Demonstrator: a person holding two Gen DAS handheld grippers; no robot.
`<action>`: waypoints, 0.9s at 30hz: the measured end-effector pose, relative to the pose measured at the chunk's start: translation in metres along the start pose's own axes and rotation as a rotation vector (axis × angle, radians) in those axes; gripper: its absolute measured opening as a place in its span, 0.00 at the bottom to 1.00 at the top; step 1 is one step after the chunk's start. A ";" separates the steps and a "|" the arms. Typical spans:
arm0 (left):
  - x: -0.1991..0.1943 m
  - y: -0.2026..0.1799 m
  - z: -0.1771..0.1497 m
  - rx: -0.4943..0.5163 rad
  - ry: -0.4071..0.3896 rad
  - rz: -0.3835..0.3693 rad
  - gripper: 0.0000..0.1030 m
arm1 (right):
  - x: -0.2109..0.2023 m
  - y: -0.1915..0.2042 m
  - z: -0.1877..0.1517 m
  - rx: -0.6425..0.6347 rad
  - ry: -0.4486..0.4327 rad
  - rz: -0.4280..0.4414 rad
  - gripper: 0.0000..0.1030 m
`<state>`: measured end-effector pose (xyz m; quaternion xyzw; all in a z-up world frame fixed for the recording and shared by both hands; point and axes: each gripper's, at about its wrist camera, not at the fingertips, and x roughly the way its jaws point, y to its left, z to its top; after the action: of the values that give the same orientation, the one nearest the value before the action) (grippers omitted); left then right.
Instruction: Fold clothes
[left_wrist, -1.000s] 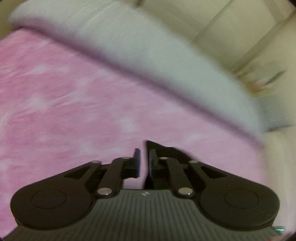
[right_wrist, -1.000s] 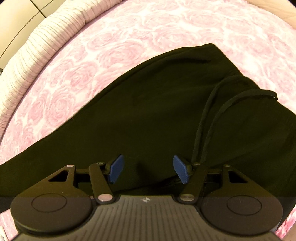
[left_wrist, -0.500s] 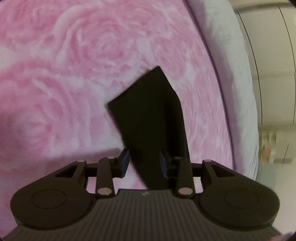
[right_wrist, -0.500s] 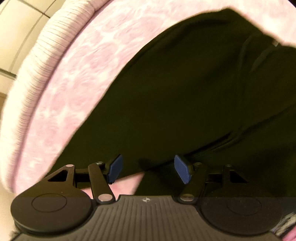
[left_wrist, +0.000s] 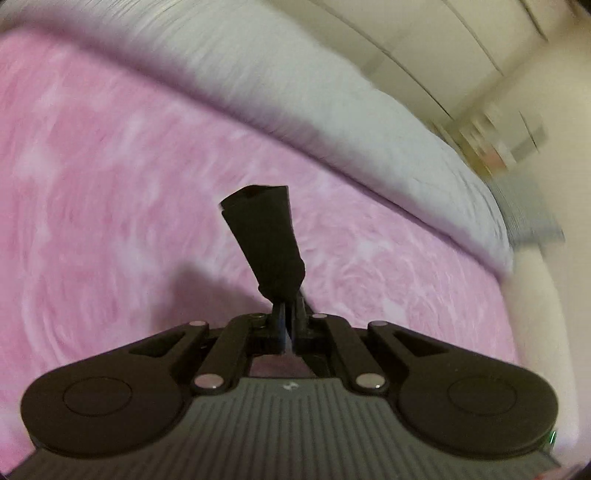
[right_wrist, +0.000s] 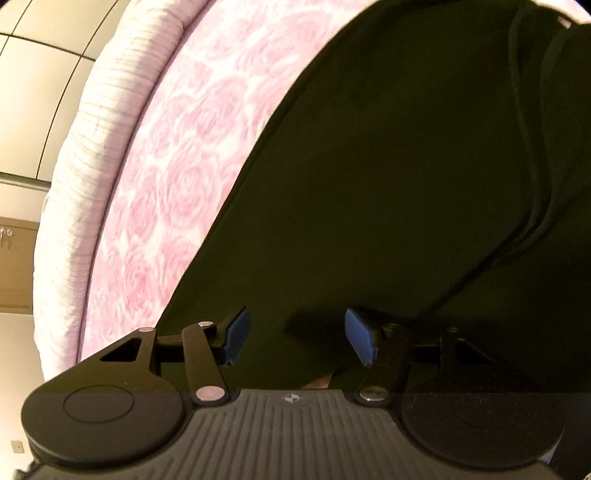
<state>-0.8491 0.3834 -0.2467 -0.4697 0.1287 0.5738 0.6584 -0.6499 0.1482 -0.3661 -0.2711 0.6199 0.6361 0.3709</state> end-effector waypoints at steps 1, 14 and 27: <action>0.004 -0.002 -0.001 0.043 0.023 0.027 0.01 | -0.002 0.000 0.001 0.000 -0.007 0.002 0.60; 0.040 0.071 -0.107 -0.155 0.069 0.381 0.26 | -0.041 -0.016 0.003 -0.117 -0.076 -0.150 0.59; 0.001 -0.029 -0.184 -0.264 0.178 0.108 0.32 | -0.104 -0.093 -0.005 0.027 -0.169 -0.214 0.40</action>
<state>-0.7554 0.2460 -0.3304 -0.5934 0.1352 0.5763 0.5454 -0.5149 0.1249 -0.3375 -0.2760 0.5626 0.6051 0.4911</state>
